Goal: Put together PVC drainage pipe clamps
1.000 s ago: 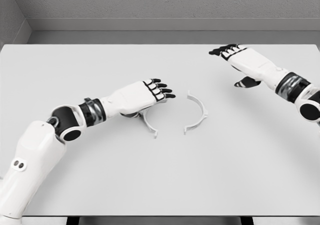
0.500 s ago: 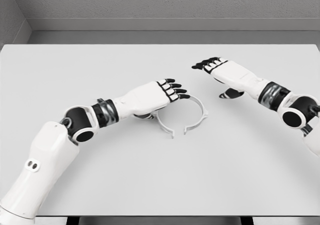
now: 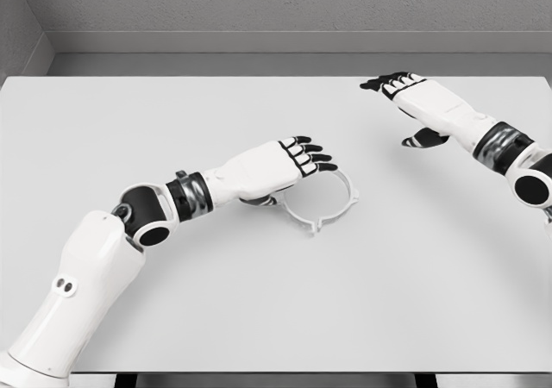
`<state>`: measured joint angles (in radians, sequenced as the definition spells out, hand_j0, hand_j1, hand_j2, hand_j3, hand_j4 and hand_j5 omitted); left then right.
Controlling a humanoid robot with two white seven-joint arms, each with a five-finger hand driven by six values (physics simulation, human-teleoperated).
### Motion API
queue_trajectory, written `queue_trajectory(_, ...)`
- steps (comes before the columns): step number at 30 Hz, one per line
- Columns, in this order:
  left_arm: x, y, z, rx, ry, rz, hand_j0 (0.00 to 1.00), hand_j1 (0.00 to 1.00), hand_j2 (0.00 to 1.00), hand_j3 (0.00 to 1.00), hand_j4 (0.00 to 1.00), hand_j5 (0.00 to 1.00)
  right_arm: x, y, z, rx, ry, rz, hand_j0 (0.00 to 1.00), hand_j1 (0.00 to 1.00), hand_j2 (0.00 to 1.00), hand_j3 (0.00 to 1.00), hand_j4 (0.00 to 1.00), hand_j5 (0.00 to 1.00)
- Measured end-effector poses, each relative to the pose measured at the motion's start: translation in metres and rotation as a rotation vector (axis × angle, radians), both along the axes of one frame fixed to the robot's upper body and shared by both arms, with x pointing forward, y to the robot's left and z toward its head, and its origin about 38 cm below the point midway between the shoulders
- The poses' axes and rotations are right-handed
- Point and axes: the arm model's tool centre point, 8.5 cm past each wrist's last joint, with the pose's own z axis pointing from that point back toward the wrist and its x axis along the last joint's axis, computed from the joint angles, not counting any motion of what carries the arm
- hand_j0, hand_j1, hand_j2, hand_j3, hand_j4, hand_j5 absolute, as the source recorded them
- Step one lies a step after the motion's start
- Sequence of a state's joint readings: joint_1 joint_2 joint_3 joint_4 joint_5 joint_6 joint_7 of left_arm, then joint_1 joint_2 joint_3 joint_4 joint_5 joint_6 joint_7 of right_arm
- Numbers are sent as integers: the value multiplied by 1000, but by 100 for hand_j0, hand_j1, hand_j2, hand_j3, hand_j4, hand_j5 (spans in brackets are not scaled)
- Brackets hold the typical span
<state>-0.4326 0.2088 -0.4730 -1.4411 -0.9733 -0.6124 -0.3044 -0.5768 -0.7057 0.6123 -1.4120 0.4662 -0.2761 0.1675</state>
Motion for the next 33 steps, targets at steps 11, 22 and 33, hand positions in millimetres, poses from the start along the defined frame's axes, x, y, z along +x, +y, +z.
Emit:
queue_trajectory(11, -2, 7, -2, 8, 3, 8, 100, 100, 100, 100, 100, 100, -1, -6, 5, 2, -10, 3, 100, 100, 100, 100, 100, 100)
queue_trajectory(22, 2, 1, -10, 18, 25, 5, 100, 100, 100, 100, 100, 100, -5, -12, 11, -7, -24, 26, 100, 100, 100, 100, 100, 100)
queue_trajectory(33, 10, -8, -12, 13, 43, 6, 100, 100, 100, 100, 100, 100, -9, -25, 18, -33, -30, 48, 100, 100, 100, 100, 100, 100)
